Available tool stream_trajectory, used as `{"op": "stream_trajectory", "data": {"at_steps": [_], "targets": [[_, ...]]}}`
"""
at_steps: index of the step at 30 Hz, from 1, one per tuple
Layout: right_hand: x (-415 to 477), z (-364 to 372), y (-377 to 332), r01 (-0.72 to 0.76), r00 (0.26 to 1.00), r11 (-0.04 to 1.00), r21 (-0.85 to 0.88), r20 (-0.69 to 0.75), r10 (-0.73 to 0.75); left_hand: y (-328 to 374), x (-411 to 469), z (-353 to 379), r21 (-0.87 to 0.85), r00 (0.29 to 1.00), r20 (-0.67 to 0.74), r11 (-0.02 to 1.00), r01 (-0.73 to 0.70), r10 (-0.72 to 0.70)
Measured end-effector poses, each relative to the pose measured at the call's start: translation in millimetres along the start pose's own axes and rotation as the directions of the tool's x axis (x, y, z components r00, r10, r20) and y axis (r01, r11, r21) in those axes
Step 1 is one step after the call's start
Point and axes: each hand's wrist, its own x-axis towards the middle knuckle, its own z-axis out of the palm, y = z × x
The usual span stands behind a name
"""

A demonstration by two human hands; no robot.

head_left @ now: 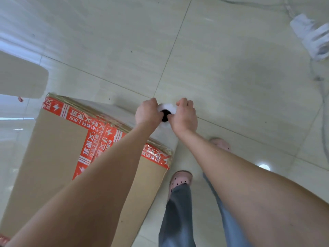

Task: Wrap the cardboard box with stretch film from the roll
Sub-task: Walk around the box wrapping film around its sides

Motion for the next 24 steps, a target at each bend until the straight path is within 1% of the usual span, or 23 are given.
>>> {"op": "stream_trajectory", "data": {"at_steps": [2,4,8,11,14,18,21,24], "targets": [[5,-2,-2,-0.089,0.994,0.996,0.032,0.074,0.086,-1,2,-1,-0.093,0.995,0.016,0.99,0.104,-0.103],[11,-6,-5,-0.131,0.986,0.991,0.03,0.106,0.127,3,3,-2,-0.14,0.99,0.041,0.981,0.137,-0.132],[23,-17,-10,-0.127,0.981,0.992,0.001,0.146,0.125,18,6,-12,-0.048,0.999,0.046,0.999,0.024,-0.022],[27,-23,-12,-0.139,0.974,0.99,0.005,0.18,0.136,27,10,-19,0.018,0.995,0.084,0.998,-0.055,0.053],[28,-28,-9,-0.16,0.964,0.987,-0.017,0.211,0.16,31,13,-24,0.017,0.988,0.148,0.999,-0.052,0.049],[30,-30,-7,-0.179,0.951,0.984,0.0,0.257,0.173,30,11,-24,0.001,0.978,0.199,0.998,-0.063,0.061],[35,-25,-9,-0.18,0.95,0.984,0.01,0.261,0.171,31,10,-16,0.047,0.976,0.184,0.991,-0.124,0.114],[42,-19,-12,-0.18,0.951,0.983,0.035,0.261,0.164,31,17,-12,0.135,0.983,0.105,0.977,-0.163,0.149]]}}
